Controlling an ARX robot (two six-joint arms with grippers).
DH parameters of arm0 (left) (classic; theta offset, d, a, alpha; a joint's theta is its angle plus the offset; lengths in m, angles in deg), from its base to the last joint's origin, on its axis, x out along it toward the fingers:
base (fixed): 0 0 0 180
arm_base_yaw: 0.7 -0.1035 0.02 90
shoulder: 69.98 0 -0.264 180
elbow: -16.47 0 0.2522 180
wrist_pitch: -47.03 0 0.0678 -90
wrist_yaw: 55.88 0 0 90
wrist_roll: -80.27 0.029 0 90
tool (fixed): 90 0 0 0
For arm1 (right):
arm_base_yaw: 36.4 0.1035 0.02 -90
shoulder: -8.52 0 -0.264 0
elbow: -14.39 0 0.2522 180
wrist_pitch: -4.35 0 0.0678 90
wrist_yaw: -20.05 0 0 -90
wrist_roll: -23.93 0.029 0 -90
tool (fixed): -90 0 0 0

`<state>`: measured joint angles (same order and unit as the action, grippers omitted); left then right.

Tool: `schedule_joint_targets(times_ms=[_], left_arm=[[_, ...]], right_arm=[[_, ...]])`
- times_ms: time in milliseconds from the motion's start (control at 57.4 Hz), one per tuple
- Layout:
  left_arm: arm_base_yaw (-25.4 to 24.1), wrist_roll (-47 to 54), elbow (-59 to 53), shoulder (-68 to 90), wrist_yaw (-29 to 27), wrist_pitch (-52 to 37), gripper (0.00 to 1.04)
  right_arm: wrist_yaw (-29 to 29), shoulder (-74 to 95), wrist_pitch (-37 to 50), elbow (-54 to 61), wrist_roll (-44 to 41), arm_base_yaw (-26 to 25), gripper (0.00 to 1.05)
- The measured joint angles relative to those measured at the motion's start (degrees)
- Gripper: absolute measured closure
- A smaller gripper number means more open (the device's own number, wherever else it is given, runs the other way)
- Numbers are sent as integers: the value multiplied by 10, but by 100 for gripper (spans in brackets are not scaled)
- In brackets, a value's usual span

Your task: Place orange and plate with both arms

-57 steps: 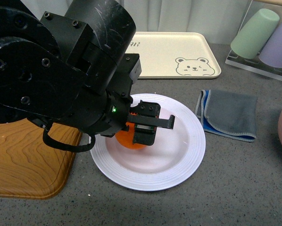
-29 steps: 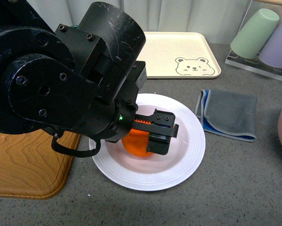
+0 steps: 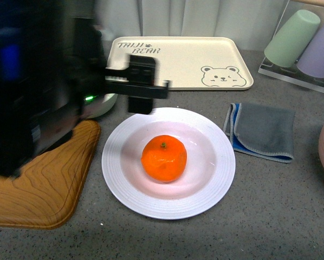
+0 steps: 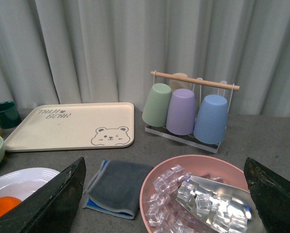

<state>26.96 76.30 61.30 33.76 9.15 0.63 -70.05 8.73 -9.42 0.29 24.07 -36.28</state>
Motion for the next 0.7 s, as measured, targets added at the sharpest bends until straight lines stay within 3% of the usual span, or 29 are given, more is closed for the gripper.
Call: schedule_joint_targets(times_ms=[122,261,366,697], left_arm=[[-49,21,-88,-80,22,-127,57],[-85,29,-157,-157,63,-123,81],[-116,31,-191,-229,93,-65,101],[-188,35,-268,-431,163,49,101]], right_arm=[[0,0,0,0,0,0,9],[0,0,0,0,0,0,9],[0,0,0,0,0,0,9],[0,0,0,0,0,0,9]])
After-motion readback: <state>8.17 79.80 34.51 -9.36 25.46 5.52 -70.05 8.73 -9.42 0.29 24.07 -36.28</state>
